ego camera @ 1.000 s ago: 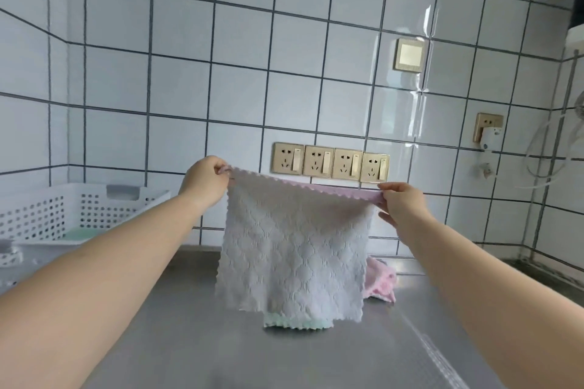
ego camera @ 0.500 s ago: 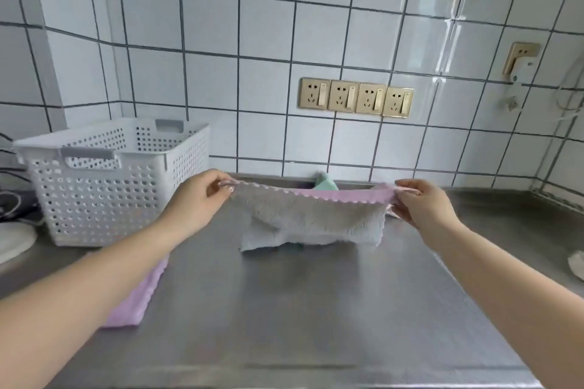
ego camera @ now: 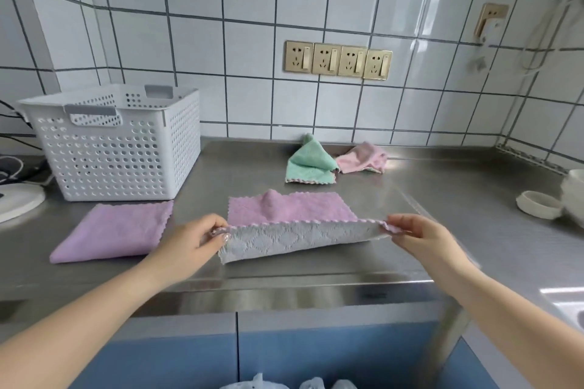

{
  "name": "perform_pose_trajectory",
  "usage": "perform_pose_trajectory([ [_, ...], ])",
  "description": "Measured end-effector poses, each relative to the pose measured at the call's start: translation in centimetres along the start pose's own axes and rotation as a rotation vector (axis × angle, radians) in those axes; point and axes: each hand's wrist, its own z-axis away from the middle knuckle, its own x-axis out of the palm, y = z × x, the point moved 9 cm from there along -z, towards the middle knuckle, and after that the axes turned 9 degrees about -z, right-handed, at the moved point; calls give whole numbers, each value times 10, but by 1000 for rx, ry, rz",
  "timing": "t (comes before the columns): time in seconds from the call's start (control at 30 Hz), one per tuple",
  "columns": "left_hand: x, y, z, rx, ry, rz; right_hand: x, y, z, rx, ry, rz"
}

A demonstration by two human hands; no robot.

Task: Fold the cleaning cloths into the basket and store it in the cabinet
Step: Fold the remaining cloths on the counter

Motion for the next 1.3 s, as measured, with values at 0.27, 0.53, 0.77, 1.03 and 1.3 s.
perform_pose_trajectory([
  [0.27,2,7,2,-68,13,56,-4,-14,18,-106,23,201],
  [0.53,12,-12,3,-235,-27,222,17,-22,17,-173,21,196],
  [0.77,9,-29,-8,-293,15,214,33,-8,-18,-97,15,187],
  [1.03,33,-45,-55,-356,19,325,33,23,-49,58,25,290],
  [1.3,52,-48,-98,-322,-66,123,31,33,-73,139,8,443],
])
